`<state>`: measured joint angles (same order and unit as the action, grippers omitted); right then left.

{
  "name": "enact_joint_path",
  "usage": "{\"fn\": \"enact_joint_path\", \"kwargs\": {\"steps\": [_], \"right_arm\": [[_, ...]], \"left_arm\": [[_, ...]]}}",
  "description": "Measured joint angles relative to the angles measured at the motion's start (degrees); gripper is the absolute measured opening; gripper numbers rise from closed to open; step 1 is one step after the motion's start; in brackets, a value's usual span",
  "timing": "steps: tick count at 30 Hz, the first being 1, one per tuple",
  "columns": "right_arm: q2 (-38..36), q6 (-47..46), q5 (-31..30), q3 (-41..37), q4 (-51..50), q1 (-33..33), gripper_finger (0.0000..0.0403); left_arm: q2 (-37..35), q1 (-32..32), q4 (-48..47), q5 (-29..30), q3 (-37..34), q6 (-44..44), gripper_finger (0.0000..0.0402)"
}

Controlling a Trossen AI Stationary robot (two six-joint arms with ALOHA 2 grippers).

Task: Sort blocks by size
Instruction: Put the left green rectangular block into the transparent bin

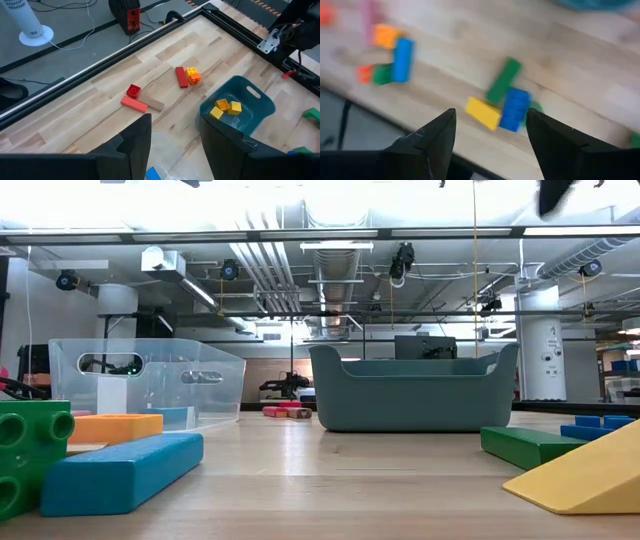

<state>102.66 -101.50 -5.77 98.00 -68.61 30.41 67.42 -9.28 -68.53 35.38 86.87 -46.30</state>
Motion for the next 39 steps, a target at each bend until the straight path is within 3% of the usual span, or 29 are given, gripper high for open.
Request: {"fn": "enact_joint_path", "kwargs": {"steps": [4,14,24,34,39], "right_arm": [[3.0,-2.0,0.8,-0.1,0.3,-0.1,0.0258],[11.8,4.9,3.0,-0.4,0.5,-3.7,0.0305],[18.3,13.4,9.2,-0.8,6.1,-7.4,0.0278],[16.0,9.5,9.8,-4.7,7.0,-7.0,0.0259],[15.2,6.9,9.8,-8.6,14.0,-6.5,0.0260]], "left_arm": [[0.0,0.0,0.2,0.0,0.0,0.0,0.0153],[0.0,0.0,0.5,0.6,0.0,0.8,0.0153],[0.0,0.0,0.4,0.7,0.0,0.8,0.0153],[0.0,0.0,0.2,0.7,0.0,1.5,0.0153],[0.0,0.0,0.2,0.7,0.0,2.1,0.0153]]}}
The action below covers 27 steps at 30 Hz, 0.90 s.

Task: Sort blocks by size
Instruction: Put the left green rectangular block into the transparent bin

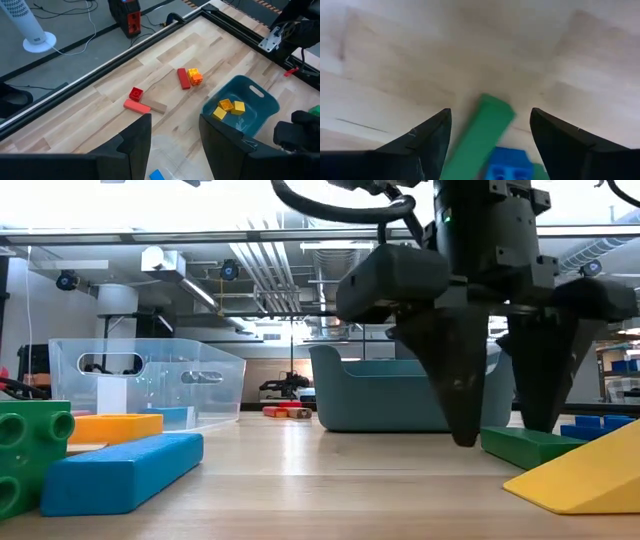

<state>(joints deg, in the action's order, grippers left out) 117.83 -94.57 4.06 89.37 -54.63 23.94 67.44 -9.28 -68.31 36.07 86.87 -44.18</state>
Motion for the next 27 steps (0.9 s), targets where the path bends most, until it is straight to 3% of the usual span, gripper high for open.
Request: {"fn": "enact_joint_path", "kwargs": {"steps": [5,10,20,27], "right_arm": [[-0.3,-0.9,1.1,-2.5,4.5,0.2,0.0255],[-0.2,-1.0,0.8,-3.1,4.6,0.2,0.0224],[-0.2,0.5,-1.6,-3.3,5.4,0.2,0.0093],[-2.0,4.2,-5.2,-3.5,6.3,-0.6,0.0091]], "left_arm": [[0.0,0.0,0.0,0.5,0.0,0.2,0.0153],[0.0,0.0,0.0,0.8,0.0,0.3,0.0153],[0.0,0.0,0.0,1.0,0.0,0.3,0.0153],[0.0,0.0,0.2,1.0,0.0,0.3,0.0153]]}}
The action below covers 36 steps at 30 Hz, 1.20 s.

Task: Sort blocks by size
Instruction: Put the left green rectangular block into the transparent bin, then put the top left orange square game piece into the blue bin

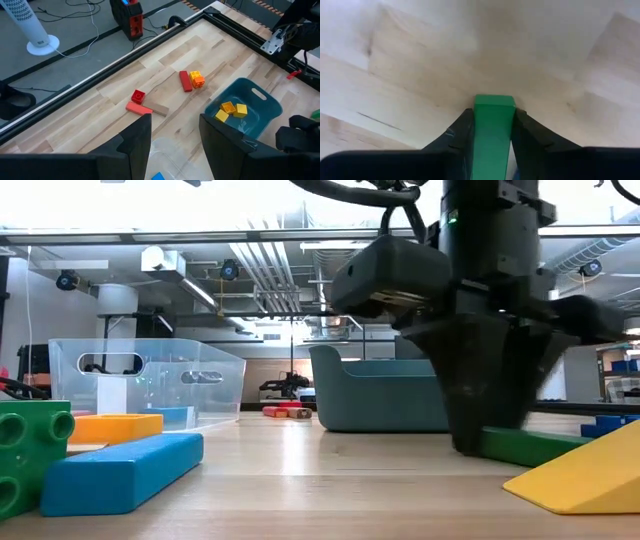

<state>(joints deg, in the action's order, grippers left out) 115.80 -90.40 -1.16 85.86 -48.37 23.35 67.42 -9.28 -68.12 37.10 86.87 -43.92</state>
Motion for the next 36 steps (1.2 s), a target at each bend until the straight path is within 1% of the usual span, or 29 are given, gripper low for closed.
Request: {"fn": "enact_joint_path", "kwargs": {"steps": [2,3,4,6,8,11,13,15,17,20,21,23,25,26,32,34,36], "right_arm": [[-1.9,2.1,-3.3,0.0,0.7,-0.4,0.0091],[-3.3,4.6,-4.4,0.0,1.4,-0.5,0.0094],[-4.8,8.4,-5.3,0.0,3.3,-0.8,0.0095],[-7.7,18.5,-4.8,0.1,10.8,-1.5,0.0096],[-10.2,24.1,-5.2,0.3,17.1,-2.9,0.0092],[-12.4,35.1,-10.3,1.0,24.6,-6.6,0.0092],[-12.7,44.8,-11.9,1.2,29.7,-10.0,0.0092],[-11.8,53.7,-10.9,1.3,38.3,-13.5,0.0092],[-9.8,60.9,-7.1,1.3,49.3,-16.4,0.0092],[-6.0,66.9,-0.5,1.4,65.5,-19.8,0.0092],[-4.6,68.3,0.4,1.4,70.1,-20.6,0.0092],[-2.4,69.5,0.8,1.4,75.0,-21.8,0.0092],[-0.3,69.4,0.9,2.3,75.5,-22.7,0.0093],[0.4,68.9,1.0,2.7,74.2,-23.0,0.0101],[4.5,65.9,1.6,6.4,65.1,-24.1,0.0190],[4.5,66.3,1.7,7.6,61.1,-24.1,0.0210],[3.8,68.7,1.7,8.7,57.8,-24.1,0.0221]], "left_arm": [[0.0,0.0,0.0,0.0,0.0,0.0,0.0153],[0.0,0.0,0.0,0.0,0.0,0.0,0.0153],[0.0,0.0,0.0,0.0,0.0,0.0,0.0153],[0.0,0.0,0.1,0.0,0.0,0.0,0.0153],[0.1,0.0,0.9,0.1,0.0,0.0,0.0153],[0.1,0.0,1.8,0.1,0.0,0.2,0.0153],[0.1,0.0,1.9,0.0,0.0,-0.5,0.0153],[0.1,0.0,1.9,0.0,0.0,-1.7,0.0153],[0.1,0.0,2.1,-0.5,0.0,-3.0,0.0153],[-0.3,0.0,2.1,-2.1,0.1,-4.2,0.0153],[-0.4,0.0,1.8,-2.1,0.7,-4.4,0.0153],[-0.7,0.0,2.0,-2.1,2.4,-4.5,0.0153],[-1.0,0.0,1.8,-2.1,4.9,-4.6,0.0153],[-1.0,0.0,1.7,-2.1,6.0,-4.6,0.0153],[-1.0,0.0,1.2,-1.7,11.5,-3.5,0.0153],[-1.0,0.0,1.2,-1.7,12.1,-3.1,0.0153],[-1.0,-0.1,1.0,-2.2,12.1,-3.1,0.0153]]}}
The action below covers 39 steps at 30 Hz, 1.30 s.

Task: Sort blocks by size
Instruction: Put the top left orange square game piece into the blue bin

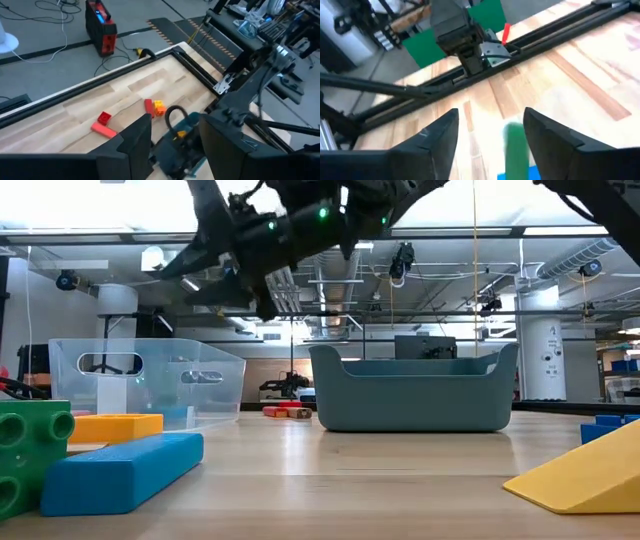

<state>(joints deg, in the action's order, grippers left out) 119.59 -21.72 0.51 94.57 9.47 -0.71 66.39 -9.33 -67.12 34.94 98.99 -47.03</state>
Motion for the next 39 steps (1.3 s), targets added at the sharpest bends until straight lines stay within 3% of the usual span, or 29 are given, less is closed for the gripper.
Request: {"fn": "enact_joint_path", "kwargs": {"steps": [5,11,17,23,28,39], "right_arm": [[-5.4,5.7,-0.5,1.9,-10.6,0.0,0.0227],[-16.0,7.4,-3.7,1.8,-34.0,0.0,0.0208],[-24.4,7.2,-8.6,1.7,-51.3,0.0,0.0190],[-29.0,5.6,-11.9,0.8,-49.2,0.0,0.0180],[-29.5,5.9,-12.6,0.5,-47.5,0.0,0.0185],[-27.1,6.4,-11.6,0.3,-48.2,0.0,0.0199]], "left_arm": [[0.8,-0.2,-4.6,-6.0,-0.1,-3.1,0.0153],[3.3,-3.0,-16.7,-15.2,-0.2,-11.0,0.0153],[7.6,-12.0,-22.6,-22.5,-1.8,-20.4,0.0153],[13.7,-24.4,-20.9,-22.8,-6.0,-32.3,0.0153],[18.8,-31.2,-18.7,-30.6,-10.4,-44.3,0.0153],[24.7,-34.0,1.6,-35.7,-24.4,-56.6,0.0153]]}}
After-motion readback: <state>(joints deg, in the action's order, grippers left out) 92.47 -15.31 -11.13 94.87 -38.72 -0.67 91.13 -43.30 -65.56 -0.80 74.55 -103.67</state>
